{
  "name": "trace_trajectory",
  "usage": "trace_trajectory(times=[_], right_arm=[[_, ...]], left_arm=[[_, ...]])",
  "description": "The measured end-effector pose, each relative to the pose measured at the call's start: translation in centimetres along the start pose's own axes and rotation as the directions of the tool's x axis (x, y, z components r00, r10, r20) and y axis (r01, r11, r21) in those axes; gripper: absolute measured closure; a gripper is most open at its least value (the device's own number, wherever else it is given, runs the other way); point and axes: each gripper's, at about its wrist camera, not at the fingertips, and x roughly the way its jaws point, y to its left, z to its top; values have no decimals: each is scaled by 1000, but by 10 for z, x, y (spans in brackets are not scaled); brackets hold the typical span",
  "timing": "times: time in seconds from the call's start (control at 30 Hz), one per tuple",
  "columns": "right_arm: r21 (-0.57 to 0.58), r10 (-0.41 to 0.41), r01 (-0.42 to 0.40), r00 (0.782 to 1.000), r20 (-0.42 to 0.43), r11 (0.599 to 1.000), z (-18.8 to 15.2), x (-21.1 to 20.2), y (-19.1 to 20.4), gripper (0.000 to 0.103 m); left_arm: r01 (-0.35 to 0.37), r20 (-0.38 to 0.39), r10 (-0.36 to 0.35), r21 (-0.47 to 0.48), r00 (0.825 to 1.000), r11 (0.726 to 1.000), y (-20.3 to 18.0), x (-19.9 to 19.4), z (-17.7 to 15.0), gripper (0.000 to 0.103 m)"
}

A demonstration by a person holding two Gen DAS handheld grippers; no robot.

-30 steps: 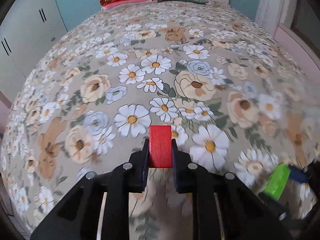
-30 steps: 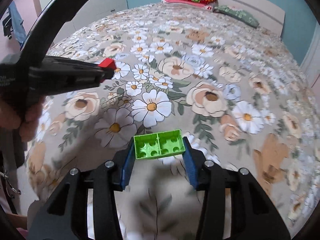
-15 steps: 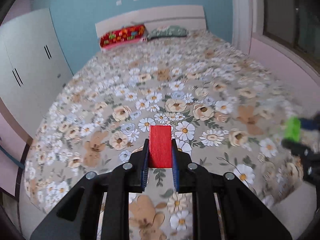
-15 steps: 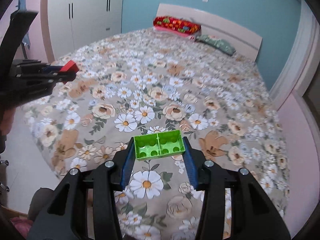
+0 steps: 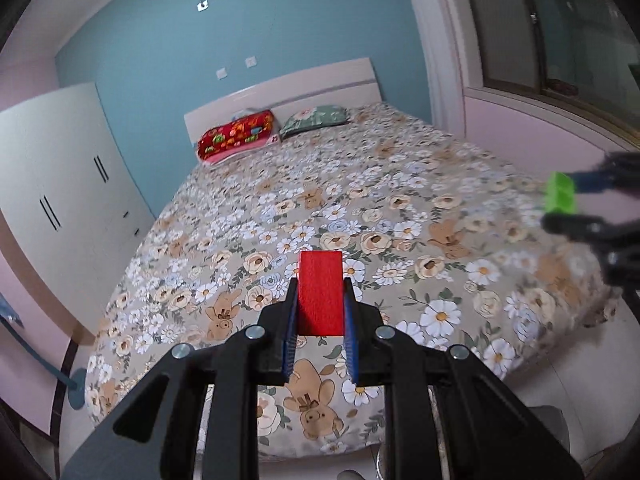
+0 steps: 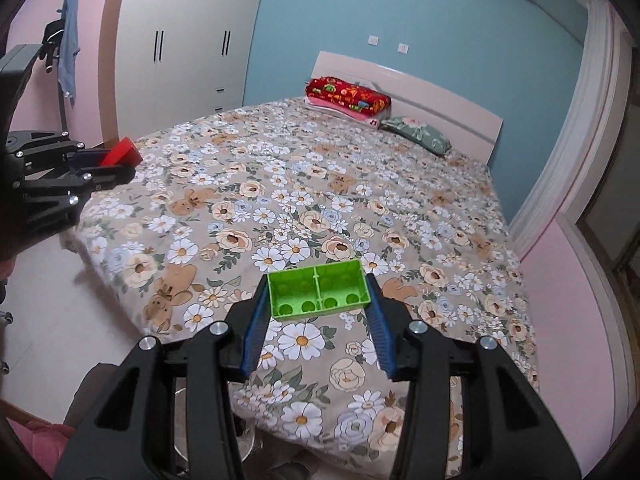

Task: Collect trash
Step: 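Lift the red and green blocks with both tools toward the bowl, then carry the red and green blocks with both tools down over the lined bowl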

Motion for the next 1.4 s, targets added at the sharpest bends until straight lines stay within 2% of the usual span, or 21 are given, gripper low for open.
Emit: trace_trajectory(times=[0.17, 0.47, 0.63, 0.9, 1.1, 1.27, 1.4], right_arm=[[-22, -13, 13, 1000, 13, 1000, -13, -36, 14, 57], [-61, -8, 8, 1000, 4, 998, -41, -60, 35, 57], [-57, 6, -7, 1000, -17, 998, -58, -57, 40, 57], [-36, 46, -50, 994, -104, 998, -93, -27, 45, 57], [-7, 92, -95, 976, -199, 995, -133, 9, 54, 57], [15, 137, -138, 956, -259, 990, -158, 31, 64, 57], [30, 173, -172, 938, -300, 985, -177, 46, 73, 57]], left_arm=[[25, 25, -26, 34, 999, 999, -10, -29, -15, 81], [56, 21, -58, 75, 998, 996, -23, -50, -47, 81], [88, -7, -88, 80, 996, 993, -26, -47, -66, 81], [148, -115, -139, 69, 984, 987, -35, -14, -110, 81], [198, -233, -181, 50, 956, 979, -46, 26, -149, 81], [252, -334, -228, 28, 915, 967, -62, 55, -181, 81], [284, -387, -255, 19, 886, 959, -74, 71, -201, 81]])
